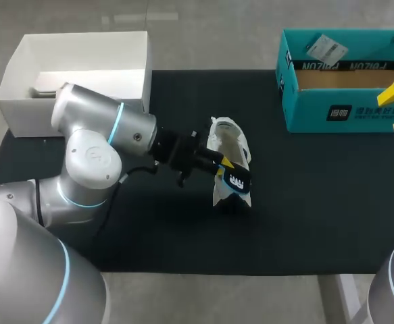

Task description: Take the shoe out of the shoebox, open the shoe tongue, remove and reinsert the insole, then place the shoe into the shoebox

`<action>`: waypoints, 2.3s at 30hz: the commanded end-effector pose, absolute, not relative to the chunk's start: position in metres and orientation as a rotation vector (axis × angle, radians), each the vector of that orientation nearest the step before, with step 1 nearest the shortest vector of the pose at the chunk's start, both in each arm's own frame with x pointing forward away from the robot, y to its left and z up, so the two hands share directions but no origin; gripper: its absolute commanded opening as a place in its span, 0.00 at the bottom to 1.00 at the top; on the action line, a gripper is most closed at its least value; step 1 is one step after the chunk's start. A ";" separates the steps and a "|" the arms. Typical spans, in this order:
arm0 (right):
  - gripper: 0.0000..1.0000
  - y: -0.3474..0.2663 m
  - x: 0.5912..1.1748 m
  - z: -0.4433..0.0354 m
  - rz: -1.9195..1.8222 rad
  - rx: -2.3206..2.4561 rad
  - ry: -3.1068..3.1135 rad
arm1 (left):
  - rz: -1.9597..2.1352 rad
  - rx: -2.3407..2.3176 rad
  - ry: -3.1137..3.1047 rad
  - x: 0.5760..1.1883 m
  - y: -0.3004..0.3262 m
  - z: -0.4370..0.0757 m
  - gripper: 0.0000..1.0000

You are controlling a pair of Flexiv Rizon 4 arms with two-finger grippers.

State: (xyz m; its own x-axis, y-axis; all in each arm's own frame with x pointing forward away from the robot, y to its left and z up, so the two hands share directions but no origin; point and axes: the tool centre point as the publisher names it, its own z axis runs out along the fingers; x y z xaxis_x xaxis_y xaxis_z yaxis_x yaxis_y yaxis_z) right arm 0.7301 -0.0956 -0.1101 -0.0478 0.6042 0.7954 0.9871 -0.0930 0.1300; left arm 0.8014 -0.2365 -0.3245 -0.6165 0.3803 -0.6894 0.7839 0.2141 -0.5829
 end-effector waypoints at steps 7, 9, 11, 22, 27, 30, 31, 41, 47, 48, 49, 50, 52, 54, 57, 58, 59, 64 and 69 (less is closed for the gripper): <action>1.00 -0.096 0.729 -0.110 -1.002 -1.737 -1.686 | -1.366 1.082 2.131 0.817 -0.244 -0.337 0.00; 1.00 -0.096 0.729 -0.110 -1.002 -1.737 -1.686 | -1.381 1.064 2.140 0.821 -0.244 -0.338 0.00; 1.00 -0.096 0.729 -0.110 -1.002 -1.737 -1.686 | -1.395 1.044 2.148 0.824 -0.245 -0.340 0.00; 1.00 -0.096 0.729 -0.110 -1.002 -1.737 -1.686 | -1.396 0.981 2.201 0.840 -0.245 -0.355 0.00; 1.00 -0.096 0.729 -0.110 -1.002 -1.737 -1.686 | -1.360 0.983 2.214 0.846 -0.247 -0.361 0.00; 1.00 -0.096 0.729 -0.110 -1.002 -1.737 -1.686 | -1.348 0.978 2.223 0.849 -0.247 -0.364 0.00; 1.00 -0.096 0.729 -0.110 -1.002 -1.737 -1.686 | -1.343 0.975 2.227 0.851 -0.247 -0.365 0.00; 1.00 -0.096 0.729 -0.110 -1.002 -1.737 -1.686 | -1.355 0.954 2.245 0.845 -0.241 -0.352 0.12; 1.00 -0.096 0.729 -0.110 -1.002 -1.737 -1.686 | -1.360 0.977 2.230 0.836 -0.240 -0.341 0.49; 1.00 -0.096 0.729 -0.110 -1.002 -1.737 -1.686 | -1.361 0.981 2.226 0.835 -0.240 -0.339 0.49; 1.00 -0.096 0.729 -0.110 -1.002 -1.737 -1.686 | -1.363 0.985 2.216 0.834 -0.240 -0.336 0.49; 1.00 -0.096 0.729 -0.110 -1.002 -1.737 -1.686 | -1.364 0.989 2.213 0.832 -0.239 -0.334 0.48; 1.00 -0.096 0.729 -0.110 -1.002 -1.737 -1.686 | -1.366 1.000 2.200 0.829 -0.239 -0.329 0.45; 1.00 -0.096 0.729 -0.110 -1.002 -1.737 -1.686 | -1.366 1.018 2.190 0.824 -0.237 -0.324 0.40; 1.00 -0.096 0.729 -0.110 -1.002 -1.737 -1.686 | -1.377 1.042 2.179 0.818 -0.236 -0.318 0.34; 1.00 -0.096 0.729 -0.110 -1.002 -1.737 -1.686 | -1.377 1.045 2.179 0.817 -0.235 -0.317 0.30; 1.00 -0.096 0.729 -0.110 -1.002 -1.737 -1.686 | -1.378 1.048 2.178 0.815 -0.235 -0.316 0.27; 1.00 -0.096 0.729 -0.110 -1.002 -1.737 -1.686 | -1.373 1.078 2.197 0.811 -0.236 -0.320 0.11; 1.00 -0.096 0.729 -0.110 -1.002 -1.737 -1.686 | -1.355 1.099 2.213 0.815 -0.240 -0.330 0.00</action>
State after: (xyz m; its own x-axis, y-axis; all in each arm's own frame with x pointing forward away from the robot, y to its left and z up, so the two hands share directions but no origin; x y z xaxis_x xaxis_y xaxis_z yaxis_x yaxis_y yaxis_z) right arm 0.7300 -0.0956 -0.1098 -0.0474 0.6047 0.7950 0.9872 -0.0929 0.1296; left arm 0.8095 -0.2336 -0.3254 -0.6541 0.4341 -0.6195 0.7482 0.2511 -0.6141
